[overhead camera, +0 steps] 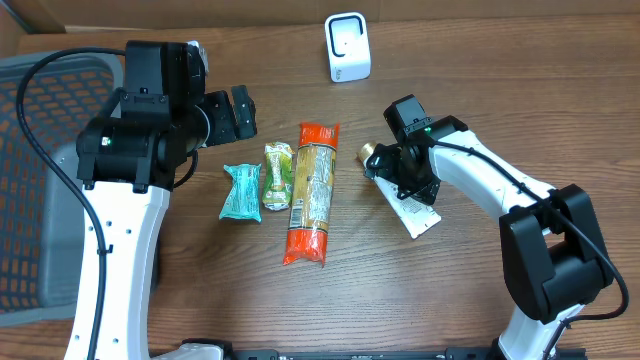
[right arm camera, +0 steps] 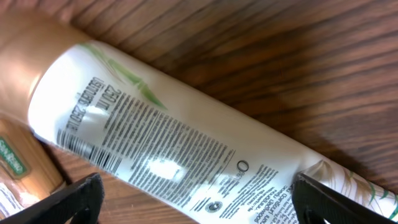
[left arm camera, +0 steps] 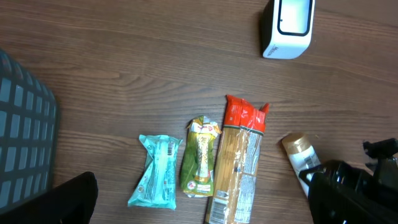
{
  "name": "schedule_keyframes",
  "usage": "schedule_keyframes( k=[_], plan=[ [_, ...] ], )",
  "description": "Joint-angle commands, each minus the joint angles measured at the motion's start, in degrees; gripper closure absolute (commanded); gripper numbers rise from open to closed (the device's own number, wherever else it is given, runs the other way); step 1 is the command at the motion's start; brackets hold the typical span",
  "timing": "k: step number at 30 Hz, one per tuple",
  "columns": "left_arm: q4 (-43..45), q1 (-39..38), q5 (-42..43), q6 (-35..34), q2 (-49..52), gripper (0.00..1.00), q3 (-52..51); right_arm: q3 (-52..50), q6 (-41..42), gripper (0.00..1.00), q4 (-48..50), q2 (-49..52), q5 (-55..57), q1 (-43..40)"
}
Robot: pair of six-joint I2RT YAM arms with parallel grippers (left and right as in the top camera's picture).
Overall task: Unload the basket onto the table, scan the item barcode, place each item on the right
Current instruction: 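Grasp the tube with the right gripper and rotate it, then set the tube down lengthwise and open the right gripper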
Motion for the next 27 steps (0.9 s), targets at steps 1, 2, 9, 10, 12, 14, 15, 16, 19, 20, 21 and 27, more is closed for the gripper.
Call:
schedule_keyframes(
  k=[1,2,9,10,12,14,15,16,19,20,21,27],
  plan=[
    [-0.15,-0.09,0.42,0.66,0.17,0.00,0.55,3.39,-16.48,0.01,-3.85,-0.48,-3.52,-0.39],
    [-0.15,-0.09,0.42,0.66,0.17,0.00,0.55,4.66,-22.77,0.01,-5.62,-1.20,-3.48,-0.57],
    [-0.15,-0.09,0.42,0.66,0.17,0.00,0.55,5.92,-54.69,0.00,-9.42,-2.40,-2.45,-0.98],
    [-0.15,-0.09,0.42,0.66,0.17,0.00,0.55,5.35,-56.46,0.00,-8.52,-2.40,-2.49,-0.98],
    [-0.15,-0.09,0.42,0.66,0.17,0.00,0.55,3.98,-58.60,0.02,-6.01,-2.40,-2.67,-0.98],
    [-0.15,-0.09,0.42,0.66,0.17,0.00,0.55,2.45,-60.28,0.06,-3.69,-2.40,-2.91,-0.98],
    [-0.15,-0.09,0.42,0.66,0.17,0.01,0.55,1.51,-61.29,0.09,-2.75,-2.40,-2.91,-0.98],
    [-0.15,-0.09,0.42,0.66,0.17,0.00,0.55,0.70,-62.60,0.13,-2.36,-2.40,-2.89,-1.05],
    [-0.15,-0.09,0.42,0.66,0.17,0.01,0.55,-1.14,-65.02,0.21,-1.97,-2.40,-2.89,-2.08],
    [-0.15,-0.09,0.42,0.66,0.17,0.01,0.55,-1.73,-65.02,0.20,-1.77,-2.40,-2.89,-2.82],
    [-0.15,-0.09,0.42,0.66,0.17,0.01,0.55,-2.14,-65.02,0.20,-1.75,-2.40,-2.91,-3.56],
    [-0.15,-0.09,0.42,0.66,0.17,0.00,0.55,-3.19,-65.09,0.20,-3.72,-2.40,-12.70,-10.75]
  ],
)
